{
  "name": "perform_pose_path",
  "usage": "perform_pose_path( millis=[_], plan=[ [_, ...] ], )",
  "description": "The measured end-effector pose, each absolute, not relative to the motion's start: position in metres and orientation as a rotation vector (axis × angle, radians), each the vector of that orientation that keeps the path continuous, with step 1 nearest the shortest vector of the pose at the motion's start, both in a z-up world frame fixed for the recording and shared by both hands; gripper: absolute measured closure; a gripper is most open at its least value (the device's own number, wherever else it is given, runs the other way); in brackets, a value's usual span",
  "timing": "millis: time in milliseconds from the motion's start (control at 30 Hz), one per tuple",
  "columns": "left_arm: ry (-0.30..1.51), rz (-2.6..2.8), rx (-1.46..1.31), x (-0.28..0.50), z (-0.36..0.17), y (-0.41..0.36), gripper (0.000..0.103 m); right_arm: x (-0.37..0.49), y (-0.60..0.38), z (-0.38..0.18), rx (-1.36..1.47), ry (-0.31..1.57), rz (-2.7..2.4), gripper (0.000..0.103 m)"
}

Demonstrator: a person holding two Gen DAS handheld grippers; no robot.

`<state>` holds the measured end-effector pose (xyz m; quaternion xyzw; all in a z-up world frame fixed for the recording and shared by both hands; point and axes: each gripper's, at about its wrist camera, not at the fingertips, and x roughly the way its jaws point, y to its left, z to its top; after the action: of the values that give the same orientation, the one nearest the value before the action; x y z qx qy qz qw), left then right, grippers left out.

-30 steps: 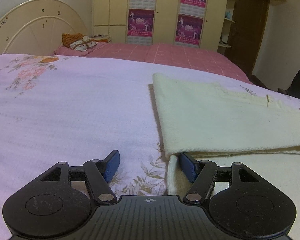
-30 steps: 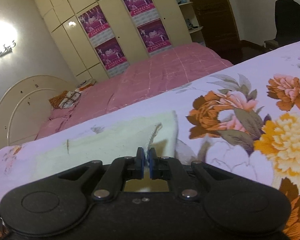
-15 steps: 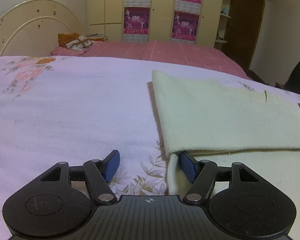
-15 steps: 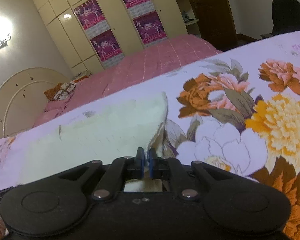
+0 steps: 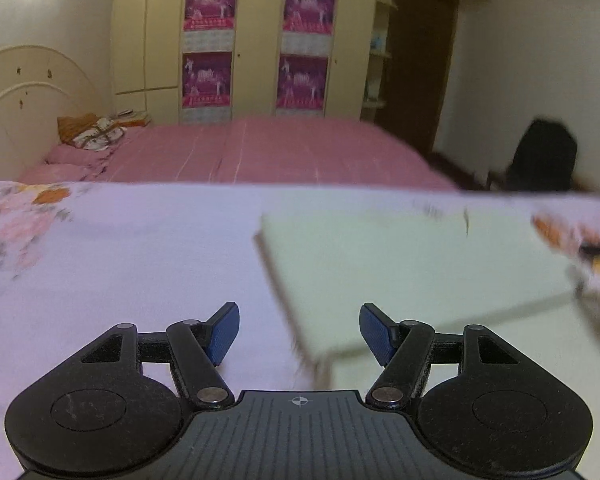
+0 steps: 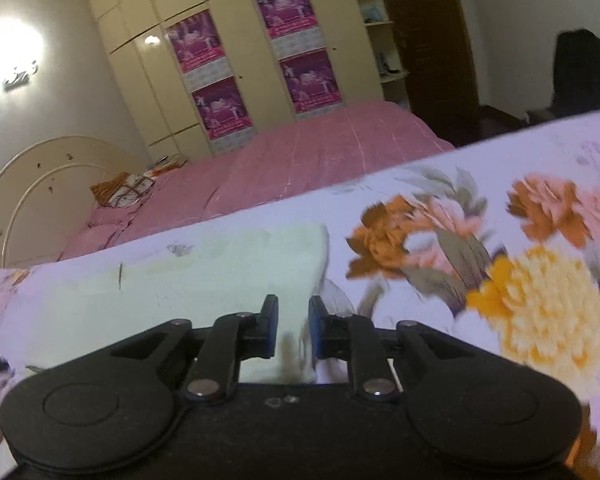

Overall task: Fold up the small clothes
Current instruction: 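Open both grippers and withdraw from the folded sweater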

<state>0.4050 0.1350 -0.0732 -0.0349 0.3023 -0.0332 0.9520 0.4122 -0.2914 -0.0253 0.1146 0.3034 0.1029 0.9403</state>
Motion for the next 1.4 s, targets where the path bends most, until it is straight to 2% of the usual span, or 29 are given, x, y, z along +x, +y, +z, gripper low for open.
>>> perform_pose_path(
  millis=[267,333,467,567,733,833,1000,1067,1100,1233,1400],
  plan=[
    [0.623,-0.069,-0.039,0.487,-0.096,0.072,0.037,0.463,-0.203,-0.037,0.154,0.677,0.331,0.085],
    [0.644,-0.078,-0.056,0.499,-0.101,0.066,0.037,0.468,-0.182,-0.034,0.140,0.662,0.364,0.080],
    [0.678,-0.085,-0.037,0.508,-0.112,0.057,0.037,0.482,-0.153,-0.045,0.112,0.696,0.414,0.079],
    [0.661,-0.046,-0.023,0.508,-0.113,0.074,0.037,0.481,-0.150,-0.053,0.057,0.697,0.427,0.082],
    [0.684,0.059,-0.053,0.515,-0.120,0.127,0.037,0.471,-0.200,-0.050,0.079,0.676,0.337,0.088],
    [0.683,0.045,-0.112,0.514,-0.126,0.146,0.037,0.467,-0.234,-0.050,0.125,0.680,0.292,0.092],
    [0.680,0.075,-0.080,0.506,-0.125,0.136,0.037,0.465,-0.235,-0.050,0.111,0.694,0.292,0.092],
    [0.638,0.037,-0.074,0.490,-0.113,0.127,0.037,0.461,-0.232,-0.046,0.109,0.690,0.289,0.085],
    [0.627,0.013,-0.062,0.482,-0.109,0.119,0.037,0.456,-0.233,-0.041,0.111,0.672,0.290,0.075],
    [0.588,-0.088,-0.042,0.440,-0.105,0.081,0.037,0.433,-0.226,-0.031,0.103,0.654,0.337,0.074],
    [0.650,-0.123,-0.028,0.427,-0.126,0.061,0.037,0.412,-0.206,-0.041,0.019,0.690,0.386,0.077]
  ],
)
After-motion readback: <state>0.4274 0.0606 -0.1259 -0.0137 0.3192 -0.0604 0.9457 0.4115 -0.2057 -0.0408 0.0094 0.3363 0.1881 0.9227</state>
